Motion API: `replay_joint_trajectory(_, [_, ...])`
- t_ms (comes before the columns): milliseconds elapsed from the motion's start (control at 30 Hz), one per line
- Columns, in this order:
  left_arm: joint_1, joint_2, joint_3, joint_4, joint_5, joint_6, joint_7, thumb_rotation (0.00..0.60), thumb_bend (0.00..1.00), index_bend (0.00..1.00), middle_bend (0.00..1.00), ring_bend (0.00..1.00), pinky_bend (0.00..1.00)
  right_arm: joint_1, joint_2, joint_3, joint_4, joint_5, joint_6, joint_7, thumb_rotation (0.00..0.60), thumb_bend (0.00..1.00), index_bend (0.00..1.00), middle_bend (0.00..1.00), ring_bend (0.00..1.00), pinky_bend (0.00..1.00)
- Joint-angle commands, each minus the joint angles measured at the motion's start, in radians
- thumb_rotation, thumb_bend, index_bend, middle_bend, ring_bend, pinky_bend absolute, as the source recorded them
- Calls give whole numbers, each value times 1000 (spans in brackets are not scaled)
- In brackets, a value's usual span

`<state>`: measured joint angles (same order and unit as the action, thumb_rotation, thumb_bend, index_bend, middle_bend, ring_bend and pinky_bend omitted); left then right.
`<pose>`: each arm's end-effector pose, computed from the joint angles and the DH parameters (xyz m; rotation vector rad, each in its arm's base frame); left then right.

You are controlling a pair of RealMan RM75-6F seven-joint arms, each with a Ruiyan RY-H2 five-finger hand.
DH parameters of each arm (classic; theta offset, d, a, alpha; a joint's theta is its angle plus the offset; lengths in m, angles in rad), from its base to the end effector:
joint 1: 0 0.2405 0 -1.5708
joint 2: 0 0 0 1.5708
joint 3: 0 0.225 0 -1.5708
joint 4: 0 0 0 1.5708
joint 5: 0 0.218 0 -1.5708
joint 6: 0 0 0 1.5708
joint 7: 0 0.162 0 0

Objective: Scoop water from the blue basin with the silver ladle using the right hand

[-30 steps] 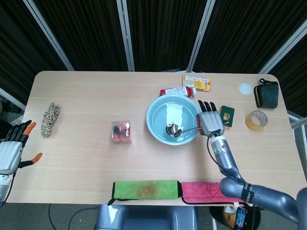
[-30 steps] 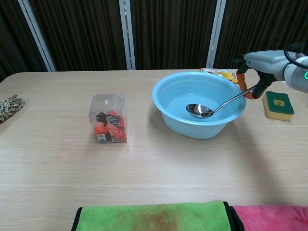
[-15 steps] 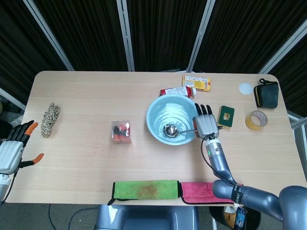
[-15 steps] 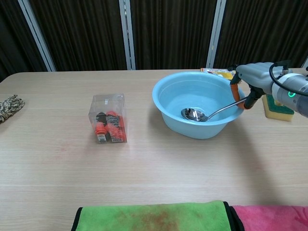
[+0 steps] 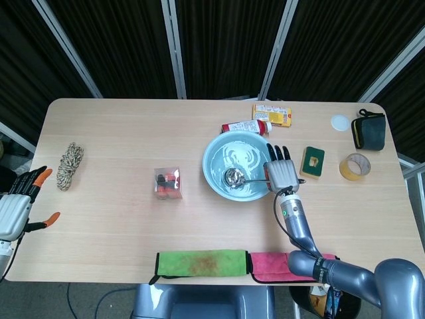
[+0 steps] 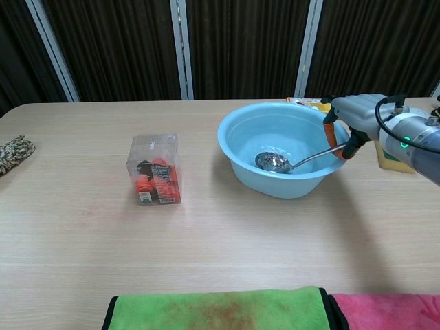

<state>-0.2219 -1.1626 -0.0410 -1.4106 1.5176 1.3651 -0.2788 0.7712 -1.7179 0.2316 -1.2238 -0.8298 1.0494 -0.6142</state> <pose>-0.3006 0.2404 0.1289 -1.4740 -1.0064 -1.0101 -0.1619 -0.3776 -0.0363 1.6216 -0.8777 0.6736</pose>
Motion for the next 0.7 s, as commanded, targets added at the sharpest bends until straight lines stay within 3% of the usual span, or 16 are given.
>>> replay_joint_trajectory(33, [0,0,0,-2,1,2,1,600,237,0,0,0,0,-5,3,-1,-8,-4,5,-1,600,367,641,0,0,0])
replay_joint_trajectory(700, [10,9,7,3,15,26,-28,600,237,0,0,0,0,-22,66,28,-139,-17,52,-18,600,367,640,0,0,0])
